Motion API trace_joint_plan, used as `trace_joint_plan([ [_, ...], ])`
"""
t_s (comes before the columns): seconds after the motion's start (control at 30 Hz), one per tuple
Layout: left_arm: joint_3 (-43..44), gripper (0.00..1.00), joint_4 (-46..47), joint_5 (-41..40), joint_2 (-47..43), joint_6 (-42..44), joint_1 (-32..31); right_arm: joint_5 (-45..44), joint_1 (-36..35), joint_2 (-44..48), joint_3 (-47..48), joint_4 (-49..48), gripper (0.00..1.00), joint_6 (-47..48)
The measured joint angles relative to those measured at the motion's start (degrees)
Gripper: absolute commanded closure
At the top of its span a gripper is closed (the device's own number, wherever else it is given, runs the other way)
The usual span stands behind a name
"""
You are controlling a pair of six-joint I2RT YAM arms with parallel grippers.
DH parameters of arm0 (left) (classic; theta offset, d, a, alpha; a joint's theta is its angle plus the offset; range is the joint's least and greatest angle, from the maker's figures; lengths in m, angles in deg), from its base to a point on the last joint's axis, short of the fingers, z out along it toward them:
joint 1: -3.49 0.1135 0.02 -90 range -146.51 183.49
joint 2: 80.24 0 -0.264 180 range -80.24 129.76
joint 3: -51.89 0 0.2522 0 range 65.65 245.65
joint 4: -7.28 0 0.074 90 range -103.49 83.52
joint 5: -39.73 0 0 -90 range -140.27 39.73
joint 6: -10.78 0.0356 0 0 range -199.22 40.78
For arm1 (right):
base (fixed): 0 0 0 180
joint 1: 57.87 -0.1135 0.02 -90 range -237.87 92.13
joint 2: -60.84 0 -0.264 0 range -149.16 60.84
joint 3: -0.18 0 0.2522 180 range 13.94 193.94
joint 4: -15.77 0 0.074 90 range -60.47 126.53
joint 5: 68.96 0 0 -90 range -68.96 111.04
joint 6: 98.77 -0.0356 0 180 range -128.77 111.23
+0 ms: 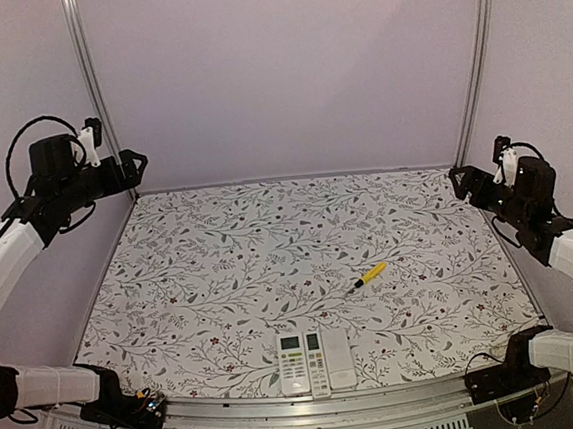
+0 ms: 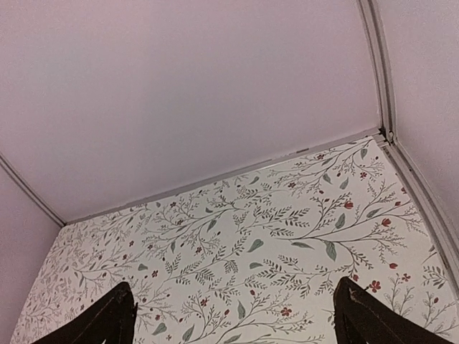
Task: Unload the batteries from the remote control
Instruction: Pick up the remote control from the center of the board.
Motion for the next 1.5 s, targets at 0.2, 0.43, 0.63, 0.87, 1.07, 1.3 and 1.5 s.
trace_joint_plan([
  [0.2, -4.22, 0.00, 5.16, 2.05, -1.18, 0.33, -1.01, -4.09, -17.18, -8.96, 5.25, 8.13, 0.09, -1.81],
  [0.43, -8.33, 0.00, 5.16, 1.31, -0.96, 1.16, -1.03, -11.45, -34.62, -19.76, 10.51, 18.51, 0.11, -9.53],
  [0.63, -8.66, 0.00, 5.70, 1.38, -1.51, 1.29, -1.03, -12.92, -45.00, -28.28, 15.54, 22.34, 0.14, -17.20],
  [0.87, -8.81, 0.00, 5.99, 2.47, -1.53, 1.25, -1.05, -13.31, -55.36, -35.71, 18.88, 26.53, 0.16, -24.15],
  [1.07, -8.81, 0.00, 6.01, 3.45, -1.53, 1.14, -1.05, -15.10, -64.08, -43.32, 25.59, 36.26, 0.15, -30.34],
  [1.3, -8.81, 0.00, 6.01, 3.89, -1.51, 1.07, -1.05, -15.34, -70.44, -48.26, 29.03, 42.56, 0.15, -35.56],
  [1.5, -8.81, 0.00, 6.03, 3.93, -1.51, 1.07, -1.05, -16.04, -70.53, -49.35, 29.16, 45.42, 0.17, -37.90],
])
